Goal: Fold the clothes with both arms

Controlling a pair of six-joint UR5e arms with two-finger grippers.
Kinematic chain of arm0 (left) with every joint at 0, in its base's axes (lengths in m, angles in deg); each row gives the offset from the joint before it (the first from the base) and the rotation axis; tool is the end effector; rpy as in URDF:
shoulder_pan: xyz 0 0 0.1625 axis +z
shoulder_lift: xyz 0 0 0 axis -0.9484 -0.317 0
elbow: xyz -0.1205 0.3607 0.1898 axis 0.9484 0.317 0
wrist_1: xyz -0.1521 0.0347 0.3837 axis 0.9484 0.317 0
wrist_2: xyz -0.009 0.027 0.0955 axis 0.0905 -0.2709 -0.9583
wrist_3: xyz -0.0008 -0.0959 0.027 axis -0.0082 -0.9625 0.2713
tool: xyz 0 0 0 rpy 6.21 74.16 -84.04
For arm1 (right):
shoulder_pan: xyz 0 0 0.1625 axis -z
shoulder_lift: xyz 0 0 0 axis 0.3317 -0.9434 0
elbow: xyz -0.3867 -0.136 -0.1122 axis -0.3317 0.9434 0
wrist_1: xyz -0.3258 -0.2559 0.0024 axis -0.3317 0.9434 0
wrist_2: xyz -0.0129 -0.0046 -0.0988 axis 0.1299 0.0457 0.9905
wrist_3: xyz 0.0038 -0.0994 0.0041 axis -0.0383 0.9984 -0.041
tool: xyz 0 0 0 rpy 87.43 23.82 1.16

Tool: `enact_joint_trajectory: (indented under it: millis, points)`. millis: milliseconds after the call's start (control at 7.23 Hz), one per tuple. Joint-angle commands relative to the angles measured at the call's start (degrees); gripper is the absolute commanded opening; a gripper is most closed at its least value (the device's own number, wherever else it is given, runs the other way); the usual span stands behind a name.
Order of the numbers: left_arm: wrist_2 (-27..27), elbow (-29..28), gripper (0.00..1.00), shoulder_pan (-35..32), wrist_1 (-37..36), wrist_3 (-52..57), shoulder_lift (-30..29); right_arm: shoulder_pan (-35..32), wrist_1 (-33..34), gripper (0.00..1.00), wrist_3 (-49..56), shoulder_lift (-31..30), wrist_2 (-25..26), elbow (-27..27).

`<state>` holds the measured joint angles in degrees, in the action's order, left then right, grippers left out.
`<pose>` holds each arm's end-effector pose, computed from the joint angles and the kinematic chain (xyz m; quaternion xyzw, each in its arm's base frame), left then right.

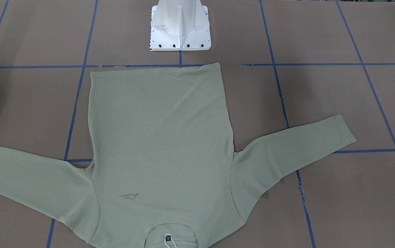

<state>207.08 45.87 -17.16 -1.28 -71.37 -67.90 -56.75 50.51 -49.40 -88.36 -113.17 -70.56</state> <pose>-0.0503 -0.5242 0.5653 0.0931 0.3762 0.1509 0.9094 -0.0799 -0.6101 0.7410 -0.0338 -0.3600 0.1147 0.9253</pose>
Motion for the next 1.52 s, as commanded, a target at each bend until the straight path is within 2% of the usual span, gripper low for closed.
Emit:
enact_joint_trajectory:
  millis: [0,553,968,1107,1245,1383]
  points:
    - [-0.05,0.24,1.00,0.00,-0.03,-0.03,-0.05,0.18,0.02,0.77,-0.10,0.02,-0.02,0.41]
    - [-0.05,0.33,1.00,0.00,-0.03,-0.03,-0.05,1.06,0.28,0.69,-1.68,0.37,-0.02,0.41]
    - [-0.05,0.42,1.00,0.00,-0.03,-0.03,-0.05,1.24,0.28,0.37,-2.12,0.02,-0.02,0.50]
    - [-0.05,0.42,1.00,0.00,-0.03,-0.03,-0.05,1.24,0.28,0.21,-2.30,-0.15,-0.19,0.33]
    - [-0.05,0.42,1.00,0.00,-0.03,-0.03,-0.05,1.24,0.28,0.01,-2.47,0.02,-0.20,0.33]
    - [-0.05,0.42,1.00,0.00,-0.03,-0.03,-0.05,1.24,0.28,0.00,-2.39,0.02,-0.28,0.15]
